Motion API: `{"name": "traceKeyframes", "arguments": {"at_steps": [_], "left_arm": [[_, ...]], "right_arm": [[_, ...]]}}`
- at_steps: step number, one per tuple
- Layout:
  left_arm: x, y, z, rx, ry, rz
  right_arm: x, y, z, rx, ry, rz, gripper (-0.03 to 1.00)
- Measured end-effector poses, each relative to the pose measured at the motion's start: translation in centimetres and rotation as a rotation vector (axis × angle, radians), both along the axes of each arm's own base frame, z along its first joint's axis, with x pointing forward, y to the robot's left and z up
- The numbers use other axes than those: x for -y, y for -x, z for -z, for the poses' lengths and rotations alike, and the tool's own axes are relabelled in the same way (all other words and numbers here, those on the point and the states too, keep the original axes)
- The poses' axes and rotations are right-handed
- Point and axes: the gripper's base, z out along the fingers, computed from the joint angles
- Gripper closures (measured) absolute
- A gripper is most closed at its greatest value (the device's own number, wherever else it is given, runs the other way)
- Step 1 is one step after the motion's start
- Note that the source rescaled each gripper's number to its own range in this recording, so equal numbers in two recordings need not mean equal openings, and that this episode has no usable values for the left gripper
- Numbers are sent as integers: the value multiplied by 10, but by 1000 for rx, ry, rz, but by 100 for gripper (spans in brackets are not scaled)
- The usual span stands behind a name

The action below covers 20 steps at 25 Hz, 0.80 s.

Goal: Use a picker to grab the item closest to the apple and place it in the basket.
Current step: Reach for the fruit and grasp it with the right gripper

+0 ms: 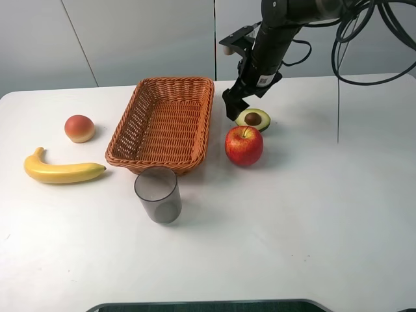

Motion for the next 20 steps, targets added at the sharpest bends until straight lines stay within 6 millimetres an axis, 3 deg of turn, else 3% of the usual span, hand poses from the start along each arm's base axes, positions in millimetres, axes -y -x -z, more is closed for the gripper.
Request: {"name": "traceKeyframes", "arguments": {"at_steps": [8, 20], "left_arm": [[0, 0, 0, 0, 0, 0], [0, 0, 0, 0, 0, 0]], "right_arm": [[3, -5, 18, 3, 41, 63, -3], [4, -8, 19, 26, 37, 128, -3]]}}
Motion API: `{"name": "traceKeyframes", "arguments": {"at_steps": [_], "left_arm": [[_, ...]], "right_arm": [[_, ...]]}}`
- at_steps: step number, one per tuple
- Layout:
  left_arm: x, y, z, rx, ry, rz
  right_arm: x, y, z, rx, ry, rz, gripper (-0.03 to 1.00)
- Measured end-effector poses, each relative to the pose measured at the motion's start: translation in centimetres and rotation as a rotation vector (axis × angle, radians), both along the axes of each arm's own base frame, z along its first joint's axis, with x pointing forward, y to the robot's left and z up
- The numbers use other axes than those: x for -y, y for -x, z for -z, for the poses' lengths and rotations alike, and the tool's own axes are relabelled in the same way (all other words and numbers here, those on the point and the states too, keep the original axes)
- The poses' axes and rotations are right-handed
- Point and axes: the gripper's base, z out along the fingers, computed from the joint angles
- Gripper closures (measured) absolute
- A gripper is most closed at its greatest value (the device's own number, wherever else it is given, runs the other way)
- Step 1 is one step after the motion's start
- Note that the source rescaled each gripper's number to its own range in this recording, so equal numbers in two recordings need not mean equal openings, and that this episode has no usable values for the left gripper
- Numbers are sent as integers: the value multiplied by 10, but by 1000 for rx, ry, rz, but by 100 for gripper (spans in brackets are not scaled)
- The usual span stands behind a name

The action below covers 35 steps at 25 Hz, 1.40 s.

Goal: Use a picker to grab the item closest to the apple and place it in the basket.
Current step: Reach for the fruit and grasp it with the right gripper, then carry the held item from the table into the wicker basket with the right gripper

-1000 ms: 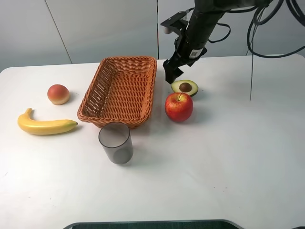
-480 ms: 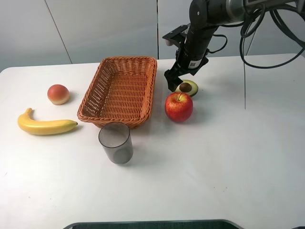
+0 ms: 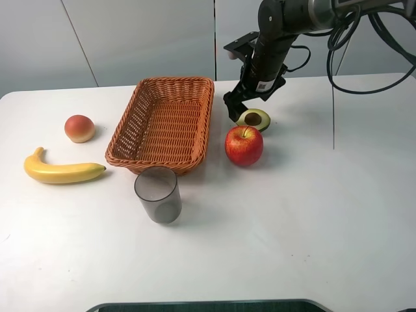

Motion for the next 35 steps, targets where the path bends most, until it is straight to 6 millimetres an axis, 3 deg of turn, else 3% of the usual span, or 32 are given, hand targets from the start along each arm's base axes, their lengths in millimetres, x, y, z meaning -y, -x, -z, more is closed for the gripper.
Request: {"name": "traceKeyframes", "arguments": {"at_steps": [21, 22, 23, 24, 25, 35], "left_arm": [[0, 0, 0, 2, 3, -2], [0, 0, 0, 2, 3, -2], [0, 0, 0, 2, 3, -2], [0, 0, 0, 2, 3, -2], [0, 0, 0, 2, 3, -2], [0, 0, 0, 2, 1, -1]], "right_arm": [[0, 1, 36, -71, 14, 47, -2], [0, 1, 36, -71, 14, 48, 5], [0, 1, 36, -71, 13, 51, 26], [0, 1, 36, -71, 13, 51, 57], [0, 1, 36, -73, 14, 51, 97], [0, 1, 36, -71, 19, 50, 93]]}}
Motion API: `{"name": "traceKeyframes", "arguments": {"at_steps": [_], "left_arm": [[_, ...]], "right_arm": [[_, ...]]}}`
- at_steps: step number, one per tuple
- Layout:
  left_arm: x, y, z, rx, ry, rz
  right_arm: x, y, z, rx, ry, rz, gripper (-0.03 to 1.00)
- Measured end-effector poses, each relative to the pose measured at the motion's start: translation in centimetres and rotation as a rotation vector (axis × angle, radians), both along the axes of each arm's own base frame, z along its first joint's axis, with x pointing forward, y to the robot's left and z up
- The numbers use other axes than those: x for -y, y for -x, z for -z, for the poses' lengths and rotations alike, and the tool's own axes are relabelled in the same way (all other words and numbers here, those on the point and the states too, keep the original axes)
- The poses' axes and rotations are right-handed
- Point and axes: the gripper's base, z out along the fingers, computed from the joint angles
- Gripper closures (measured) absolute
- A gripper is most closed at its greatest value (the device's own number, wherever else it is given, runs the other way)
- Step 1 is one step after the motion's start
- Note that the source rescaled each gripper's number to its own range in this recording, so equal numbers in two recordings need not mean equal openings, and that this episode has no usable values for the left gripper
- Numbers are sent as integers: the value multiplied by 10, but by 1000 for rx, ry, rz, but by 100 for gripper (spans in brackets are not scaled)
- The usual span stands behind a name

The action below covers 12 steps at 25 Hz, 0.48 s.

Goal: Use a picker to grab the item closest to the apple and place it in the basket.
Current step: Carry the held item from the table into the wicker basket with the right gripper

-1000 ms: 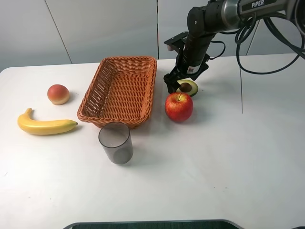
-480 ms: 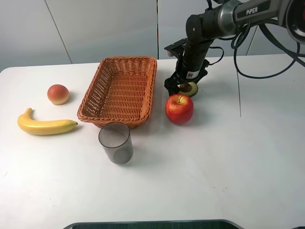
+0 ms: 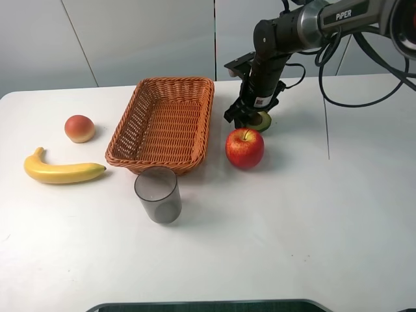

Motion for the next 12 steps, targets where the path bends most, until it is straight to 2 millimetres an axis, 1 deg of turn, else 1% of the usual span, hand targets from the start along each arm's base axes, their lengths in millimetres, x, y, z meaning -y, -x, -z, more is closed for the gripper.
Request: {"name": "traceKeyframes", "arguments": {"at_steps": [9, 11, 12], "left_arm": [[0, 0, 0, 1, 0, 0], [0, 0, 0, 0, 0, 0], [0, 0, 0, 1, 0, 0]], "right_arm": [[0, 0, 0, 2, -1, 0, 93], [1, -1, -5, 13, 8, -6, 93], [1, -1, -11, 25, 6, -8, 93]]}}
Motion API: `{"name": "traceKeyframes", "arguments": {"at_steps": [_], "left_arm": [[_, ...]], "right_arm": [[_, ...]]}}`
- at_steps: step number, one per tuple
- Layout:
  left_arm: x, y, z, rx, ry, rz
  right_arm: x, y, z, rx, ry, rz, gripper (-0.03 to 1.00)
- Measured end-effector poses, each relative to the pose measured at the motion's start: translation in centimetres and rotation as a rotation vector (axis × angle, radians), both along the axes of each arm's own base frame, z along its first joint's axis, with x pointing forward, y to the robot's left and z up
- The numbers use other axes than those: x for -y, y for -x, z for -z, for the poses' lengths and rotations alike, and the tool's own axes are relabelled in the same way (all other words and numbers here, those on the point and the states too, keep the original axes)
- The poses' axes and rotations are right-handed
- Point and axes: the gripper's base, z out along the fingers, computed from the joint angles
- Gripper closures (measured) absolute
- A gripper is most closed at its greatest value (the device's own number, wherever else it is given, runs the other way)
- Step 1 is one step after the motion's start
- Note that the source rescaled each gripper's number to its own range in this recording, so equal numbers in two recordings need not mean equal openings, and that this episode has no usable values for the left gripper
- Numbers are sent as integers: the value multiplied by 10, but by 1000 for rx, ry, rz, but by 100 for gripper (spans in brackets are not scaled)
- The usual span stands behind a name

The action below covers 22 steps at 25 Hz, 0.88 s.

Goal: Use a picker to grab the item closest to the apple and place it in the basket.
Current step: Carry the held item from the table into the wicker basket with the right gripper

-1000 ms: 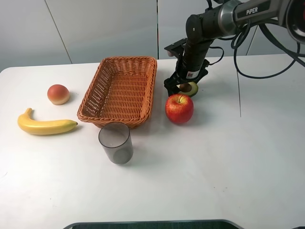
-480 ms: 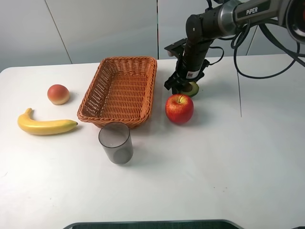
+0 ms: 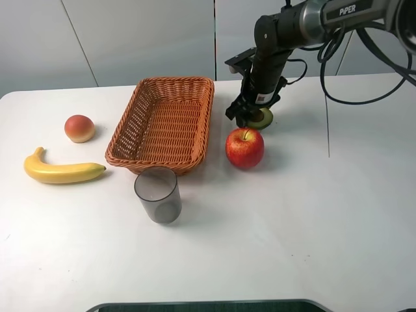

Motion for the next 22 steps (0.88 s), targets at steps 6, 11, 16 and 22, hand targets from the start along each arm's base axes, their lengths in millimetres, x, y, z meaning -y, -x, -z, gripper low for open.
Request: {"name": "traceKeyframes", "arguments": {"at_steps": [6, 11, 16, 22], "left_arm": [[0, 0, 0, -1, 0, 0], [0, 0, 0, -1, 0, 0], [0, 0, 0, -1, 0, 0], [0, 0, 0, -1, 0, 0]], "right_arm": [[3, 4, -59, 79, -19, 17, 93], [1, 17, -100, 96, -44, 64, 93], [-21, 37, -124, 89, -97, 49, 93], [-61, 48, -139, 154, -164, -31, 93]]}}
